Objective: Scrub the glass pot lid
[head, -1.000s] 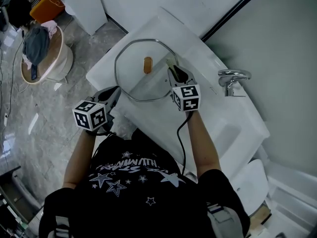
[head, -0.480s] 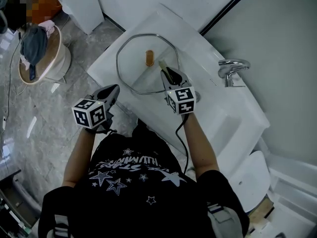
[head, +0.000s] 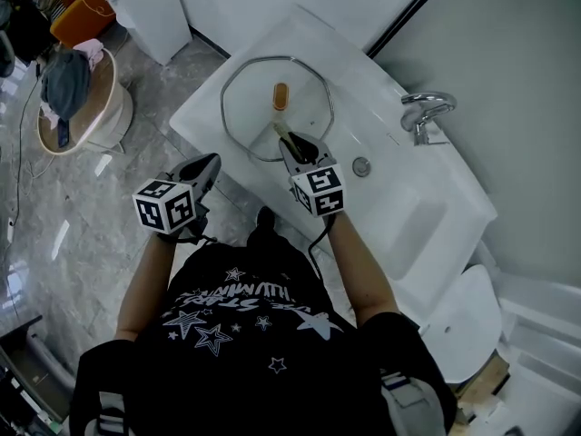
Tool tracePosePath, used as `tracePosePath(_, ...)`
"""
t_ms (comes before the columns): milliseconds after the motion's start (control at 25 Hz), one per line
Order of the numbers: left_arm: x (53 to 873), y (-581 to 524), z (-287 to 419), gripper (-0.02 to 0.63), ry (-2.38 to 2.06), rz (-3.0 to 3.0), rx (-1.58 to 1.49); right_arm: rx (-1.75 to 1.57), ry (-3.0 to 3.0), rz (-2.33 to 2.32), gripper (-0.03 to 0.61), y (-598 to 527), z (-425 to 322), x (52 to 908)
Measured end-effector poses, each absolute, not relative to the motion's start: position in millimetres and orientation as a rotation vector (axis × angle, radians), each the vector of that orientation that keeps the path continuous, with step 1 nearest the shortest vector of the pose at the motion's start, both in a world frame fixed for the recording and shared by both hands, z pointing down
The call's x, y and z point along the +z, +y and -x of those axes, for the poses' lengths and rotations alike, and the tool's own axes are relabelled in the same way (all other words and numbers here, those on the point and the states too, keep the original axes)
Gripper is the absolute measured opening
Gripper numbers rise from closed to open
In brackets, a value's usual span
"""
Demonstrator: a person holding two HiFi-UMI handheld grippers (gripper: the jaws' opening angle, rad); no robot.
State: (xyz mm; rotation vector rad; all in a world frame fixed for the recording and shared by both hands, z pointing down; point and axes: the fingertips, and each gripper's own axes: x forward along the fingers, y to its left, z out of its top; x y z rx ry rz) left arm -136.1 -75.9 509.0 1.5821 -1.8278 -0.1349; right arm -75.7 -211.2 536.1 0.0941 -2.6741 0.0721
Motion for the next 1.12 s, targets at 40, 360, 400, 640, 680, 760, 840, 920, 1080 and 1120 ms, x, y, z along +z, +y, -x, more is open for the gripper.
tracePosePath(40,508.0,-73.1,135.7,0.008,-1.83,-1.584,-0.135,0.077,-2.674,-0.086,0.075,-205.4,75.8,536.7)
tracePosePath(360,502.3,-49.9,131.2,0.008,-1.844,-1.585,-0.148,0.118,-2.672,-0.047,0.075,-168.9,77.2,540.1)
tracePosePath(400,502.1,-46.8,130.6,0.008,-1.844,-1.585,-0.149,0.12,-2.673,-0.058,0.075,-168.3,77.4,539.3)
tracePosePath(640,503.2,-35.3,127.0,0.008,-1.84,-1.582,-0.15,0.203,-2.672,-0.186,0.074,-181.8,69.7,531.2)
tracePosePath(680,502.5,-34.3,126.9,0.008,-1.84,-1.584,-0.15,0.214,-2.677,-0.222,0.074,-185.5,66.7,528.2)
tracePosePath(760,500.6,-32.6,127.4,0.008,-1.841,-1.589,-0.151,0.235,-2.68,-0.314,0.074,-194.7,60.8,523.3)
tracePosePath(840,499.0,-31.0,128.6,0.008,-1.842,-1.594,-0.15,0.247,-2.668,-0.409,0.072,-204.7,56.8,522.9)
tracePosePath(920,498.2,-29.8,129.9,0.008,-1.842,-1.599,-0.148,0.245,-2.642,-0.488,0.072,-214.1,55.1,527.4)
tracePosePath(1080,497.5,-25.6,134.7,0.008,-1.839,-1.605,-0.141,0.21,-2.612,-0.591,0.072,-225.4,60.0,535.0)
tracePosePath(1120,497.7,-23.7,137.1,0.008,-1.84,-1.603,-0.14,0.201,-2.611,-0.608,0.072,-225.8,62.4,535.3)
